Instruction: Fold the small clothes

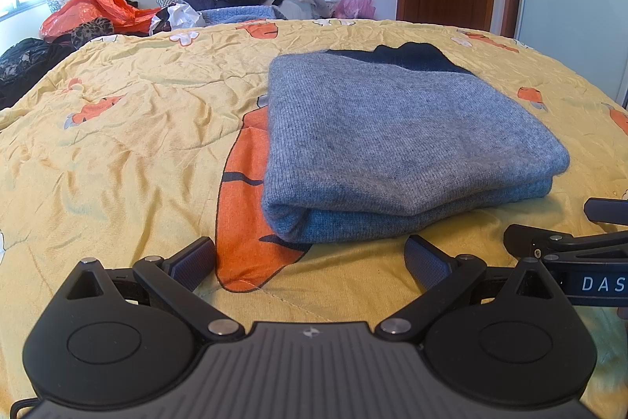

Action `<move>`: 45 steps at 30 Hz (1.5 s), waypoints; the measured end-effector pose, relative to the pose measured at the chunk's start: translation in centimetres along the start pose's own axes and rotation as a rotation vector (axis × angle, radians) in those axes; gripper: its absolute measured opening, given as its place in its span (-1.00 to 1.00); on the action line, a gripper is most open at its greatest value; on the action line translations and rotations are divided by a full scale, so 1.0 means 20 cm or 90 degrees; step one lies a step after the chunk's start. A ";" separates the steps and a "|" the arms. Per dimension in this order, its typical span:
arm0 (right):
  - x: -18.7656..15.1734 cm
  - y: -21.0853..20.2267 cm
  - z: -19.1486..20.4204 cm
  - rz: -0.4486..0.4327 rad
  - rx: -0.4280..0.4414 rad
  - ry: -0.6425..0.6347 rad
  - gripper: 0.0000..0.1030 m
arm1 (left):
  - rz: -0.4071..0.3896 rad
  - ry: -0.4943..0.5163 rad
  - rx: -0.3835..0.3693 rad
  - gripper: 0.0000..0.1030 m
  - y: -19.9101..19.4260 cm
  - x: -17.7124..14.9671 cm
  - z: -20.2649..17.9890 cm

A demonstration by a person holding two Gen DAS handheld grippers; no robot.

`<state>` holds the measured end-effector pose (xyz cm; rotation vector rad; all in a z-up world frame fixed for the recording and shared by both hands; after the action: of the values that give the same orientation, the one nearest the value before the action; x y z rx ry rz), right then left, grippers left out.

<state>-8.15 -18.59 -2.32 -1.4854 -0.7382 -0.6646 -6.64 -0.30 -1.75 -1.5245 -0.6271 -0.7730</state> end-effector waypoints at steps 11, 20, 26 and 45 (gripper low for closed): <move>0.00 0.00 0.00 0.000 0.000 0.000 1.00 | 0.000 0.000 0.000 1.00 0.00 0.00 0.00; 0.00 0.00 0.00 0.000 0.000 0.000 1.00 | 0.000 0.000 0.000 1.00 0.00 0.00 0.00; 0.00 0.00 0.00 -0.001 0.000 0.000 1.00 | 0.000 0.000 0.000 1.00 0.00 0.00 0.00; -0.02 -0.10 -0.01 0.017 -0.007 0.009 0.99 | 0.038 -0.009 0.023 1.00 -0.11 0.01 0.02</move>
<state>-9.88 -18.78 -1.44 -1.4961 -0.7045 -0.6595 -8.17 0.28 -0.13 -1.5103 -0.6007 -0.7030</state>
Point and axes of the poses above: each gripper's, at about its wrist camera, not at the fingertips, and y roughly the way its jaws point, z to its left, x to its top, the point moved 2 cm from there along y, roughly the way its jaws point, and after that the axes turned 2 degrees about -y, right-handed, at the moved point
